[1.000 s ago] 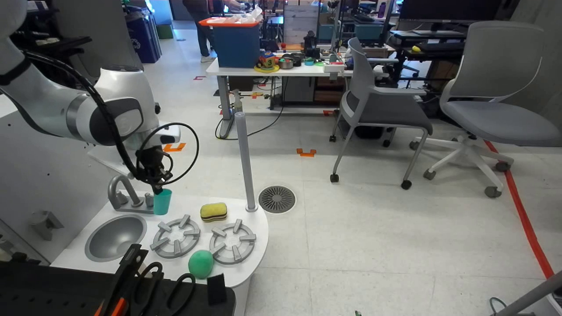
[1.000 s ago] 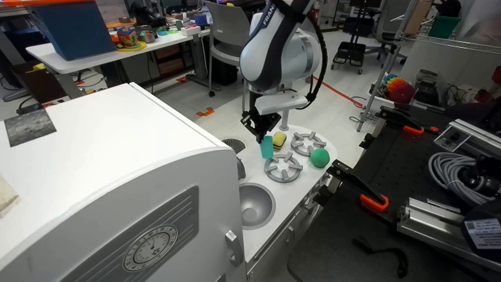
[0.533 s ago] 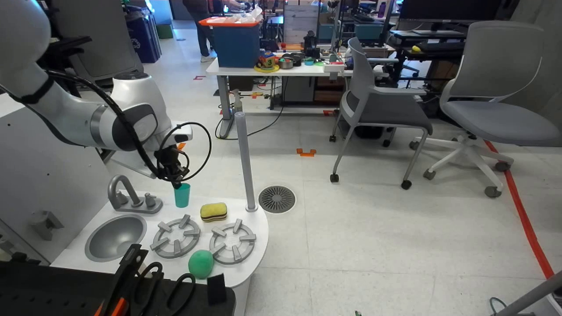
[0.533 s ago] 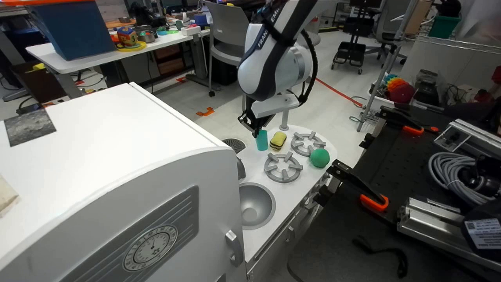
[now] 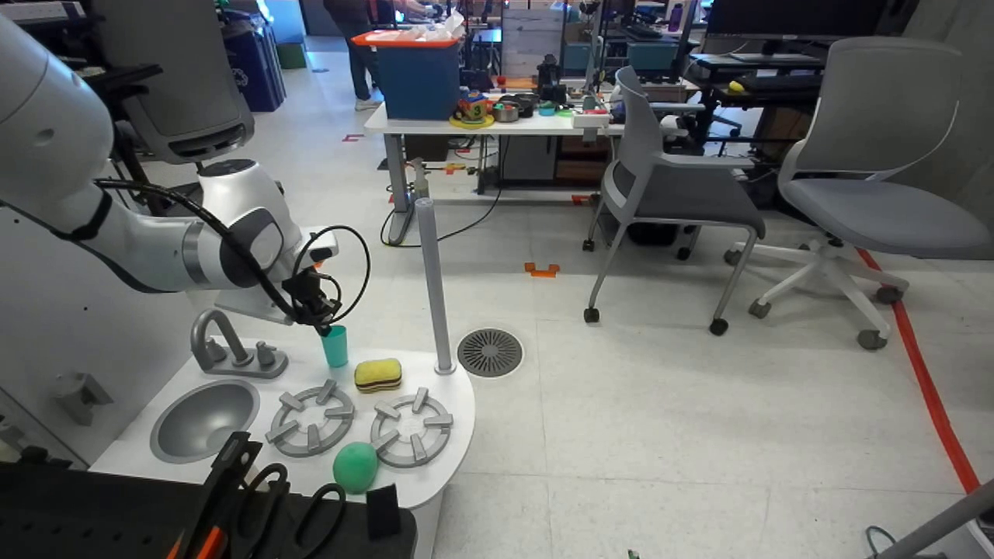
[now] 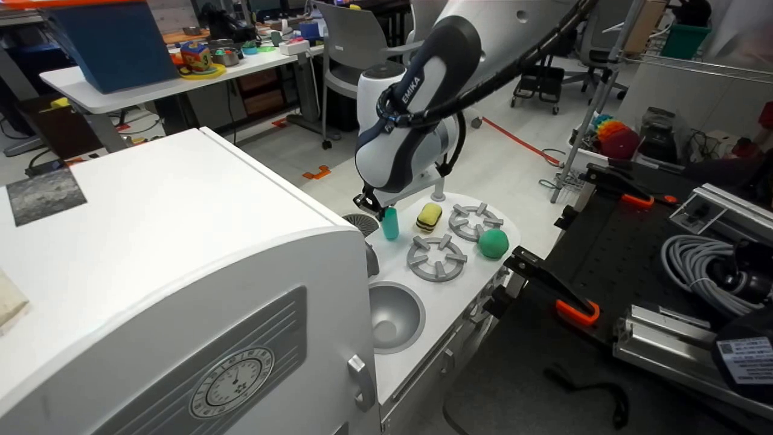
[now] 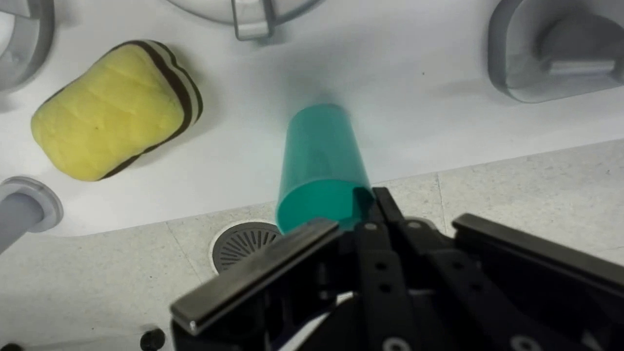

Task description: Move the cup on the stove

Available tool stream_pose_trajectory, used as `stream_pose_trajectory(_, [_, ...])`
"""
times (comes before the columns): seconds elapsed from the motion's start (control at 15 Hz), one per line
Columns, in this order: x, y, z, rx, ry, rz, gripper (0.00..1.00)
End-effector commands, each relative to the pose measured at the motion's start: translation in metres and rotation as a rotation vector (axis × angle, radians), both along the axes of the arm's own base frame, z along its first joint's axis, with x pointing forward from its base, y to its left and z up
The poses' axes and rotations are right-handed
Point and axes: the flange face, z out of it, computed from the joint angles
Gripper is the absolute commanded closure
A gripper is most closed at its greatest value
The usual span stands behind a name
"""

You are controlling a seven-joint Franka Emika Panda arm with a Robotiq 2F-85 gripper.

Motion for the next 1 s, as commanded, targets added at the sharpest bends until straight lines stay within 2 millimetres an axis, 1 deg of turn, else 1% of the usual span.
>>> stream_pose_trajectory(0.0, [0.011,0.007,-0.016,-0.042,-0.046,0.026,0.99])
stream_pose_trajectory(0.13, [0.016,0.008,-0.015,-0.045,-0.057,0.028,0.99])
stream_pose_trajectory(0.2, [0.016,0.008,-0.016,-0.04,-0.054,0.022,0.95])
stream_pose_trajectory(0.27, [0.016,0.008,-0.016,-0.032,-0.046,0.012,0.71])
stream_pose_trajectory(0.4, [0.013,0.009,-0.016,-0.02,-0.032,-0.001,0.68])
stream_pose_trajectory(0.47, [0.009,0.009,-0.019,-0.013,-0.018,-0.009,0.62])
stream_pose_trajectory(0.73, [-0.006,0.01,-0.03,0.004,0.033,-0.035,0.33])
stream_pose_trajectory(0.87, [-0.011,0.013,-0.03,0.013,0.043,-0.04,0.18])
stream_pose_trajectory(0.93, [-0.014,0.016,-0.026,0.022,0.052,-0.048,0.12])
